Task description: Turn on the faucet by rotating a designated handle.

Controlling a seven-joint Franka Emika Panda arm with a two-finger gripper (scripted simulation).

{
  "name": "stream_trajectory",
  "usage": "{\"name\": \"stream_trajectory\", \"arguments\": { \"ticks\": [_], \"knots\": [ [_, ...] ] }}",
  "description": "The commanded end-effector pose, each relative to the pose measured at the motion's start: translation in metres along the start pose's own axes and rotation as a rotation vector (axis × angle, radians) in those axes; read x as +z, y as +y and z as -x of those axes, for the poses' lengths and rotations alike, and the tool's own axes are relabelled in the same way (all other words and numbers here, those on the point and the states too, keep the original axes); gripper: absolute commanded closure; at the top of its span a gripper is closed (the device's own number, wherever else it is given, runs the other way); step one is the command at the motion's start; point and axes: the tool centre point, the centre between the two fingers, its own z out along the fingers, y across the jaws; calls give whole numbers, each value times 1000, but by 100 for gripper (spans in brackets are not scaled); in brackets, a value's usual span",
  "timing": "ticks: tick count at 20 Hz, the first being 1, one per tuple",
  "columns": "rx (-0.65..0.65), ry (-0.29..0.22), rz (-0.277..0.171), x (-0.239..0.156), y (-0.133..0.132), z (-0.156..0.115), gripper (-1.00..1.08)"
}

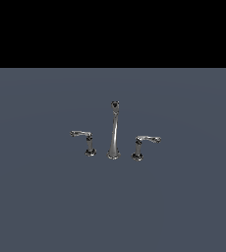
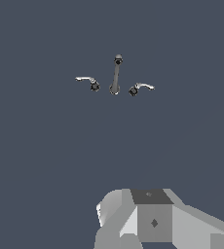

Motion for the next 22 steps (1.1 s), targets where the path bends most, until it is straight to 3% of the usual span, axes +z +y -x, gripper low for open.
{"name": "stream_trajectory", "arguments": {
  "ticks": [1, 12, 22],
  "knots": [
    [0, 0, 0, 0, 0, 0, 108],
    [82, -1, -1, 19, -4, -13, 108],
    [301, -3, -5, 71, -11, -49, 108]
  ]
}}
